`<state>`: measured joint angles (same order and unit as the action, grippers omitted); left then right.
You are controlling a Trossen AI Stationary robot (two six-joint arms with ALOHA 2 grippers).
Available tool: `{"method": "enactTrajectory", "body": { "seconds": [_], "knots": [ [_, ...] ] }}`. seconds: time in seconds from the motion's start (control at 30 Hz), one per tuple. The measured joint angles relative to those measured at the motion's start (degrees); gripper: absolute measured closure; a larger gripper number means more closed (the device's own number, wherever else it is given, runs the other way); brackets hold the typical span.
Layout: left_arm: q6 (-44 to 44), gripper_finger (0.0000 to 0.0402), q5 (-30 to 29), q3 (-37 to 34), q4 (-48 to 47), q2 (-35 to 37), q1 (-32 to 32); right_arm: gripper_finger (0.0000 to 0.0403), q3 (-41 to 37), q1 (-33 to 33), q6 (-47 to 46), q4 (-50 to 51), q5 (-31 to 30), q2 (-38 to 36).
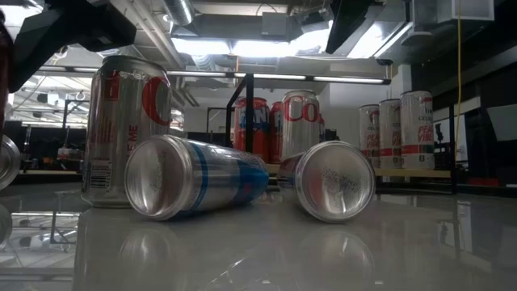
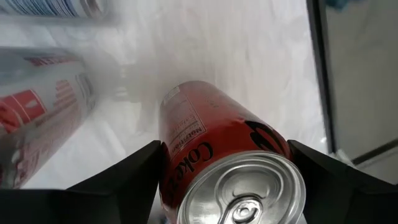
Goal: Place canned beverage on shelf
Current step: Put the center red soda can on the shelf
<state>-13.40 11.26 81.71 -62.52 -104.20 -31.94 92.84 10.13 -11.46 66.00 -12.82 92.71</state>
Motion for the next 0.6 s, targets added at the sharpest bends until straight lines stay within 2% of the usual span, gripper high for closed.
{"method": "enactTrajectory", "body": {
  "seconds": [0.33,0.6],
  "knots": [
    [1.84,0.0072,-0.89,0.0,0.19,0.0,0.0,0.0049,0.0,0.0,0.0,0.0,0.02,0.0],
    [-1.6,0.0072,-1.68,0.0,0.39,0.0,0.02,0.0049,0.0,-0.02,0.0,0.0,0.04,0.0]
  ]
}}
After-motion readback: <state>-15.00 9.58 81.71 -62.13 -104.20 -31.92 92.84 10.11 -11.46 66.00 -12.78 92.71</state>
